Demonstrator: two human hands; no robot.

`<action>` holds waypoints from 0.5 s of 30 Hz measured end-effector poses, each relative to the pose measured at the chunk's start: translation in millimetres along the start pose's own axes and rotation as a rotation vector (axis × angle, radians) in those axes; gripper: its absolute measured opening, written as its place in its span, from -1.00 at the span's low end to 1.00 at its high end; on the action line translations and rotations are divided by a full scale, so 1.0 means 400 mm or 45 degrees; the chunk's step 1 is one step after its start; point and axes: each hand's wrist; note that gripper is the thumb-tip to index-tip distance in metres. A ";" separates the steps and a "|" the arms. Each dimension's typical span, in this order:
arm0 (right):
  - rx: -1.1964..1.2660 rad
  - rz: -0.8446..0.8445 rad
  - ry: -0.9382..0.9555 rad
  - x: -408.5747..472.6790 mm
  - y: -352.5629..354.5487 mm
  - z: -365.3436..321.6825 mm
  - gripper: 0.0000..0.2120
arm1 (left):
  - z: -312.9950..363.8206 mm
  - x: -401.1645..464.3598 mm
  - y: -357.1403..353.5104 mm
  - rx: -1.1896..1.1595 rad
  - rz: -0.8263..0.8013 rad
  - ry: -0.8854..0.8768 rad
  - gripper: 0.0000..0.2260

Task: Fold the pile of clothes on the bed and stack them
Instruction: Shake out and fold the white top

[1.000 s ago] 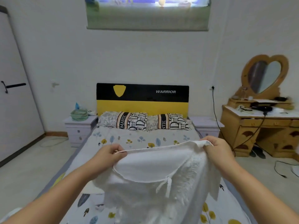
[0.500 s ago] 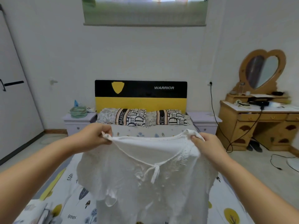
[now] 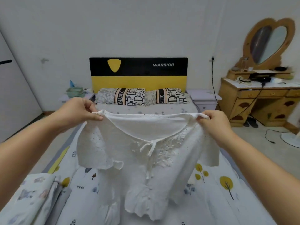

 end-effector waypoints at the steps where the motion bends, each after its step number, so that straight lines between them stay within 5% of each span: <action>1: -0.009 -0.005 -0.003 -0.004 -0.002 0.003 -0.79 | -0.007 -0.007 0.005 0.054 -0.043 0.022 -0.76; 7: -0.026 -0.175 -0.019 -0.037 0.002 0.005 -0.72 | -0.044 -0.053 0.009 -0.098 -0.259 0.126 -0.75; 11: 0.023 -0.506 -0.088 -0.057 0.036 -0.031 -0.87 | -0.046 -0.084 -0.012 -0.065 -0.226 0.122 -0.87; 13: 0.111 -0.615 -0.178 -0.061 0.059 -0.043 -0.64 | -0.034 -0.104 0.000 -0.074 -0.334 0.135 -0.95; 15: 0.137 -0.624 -0.205 -0.071 0.082 -0.050 -0.60 | -0.023 -0.127 0.022 -0.064 -0.491 0.146 -0.85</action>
Point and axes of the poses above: each hand's wrist, its own x-axis towards the middle knuckle, its own y-axis out of the back of the hand, z = x × y
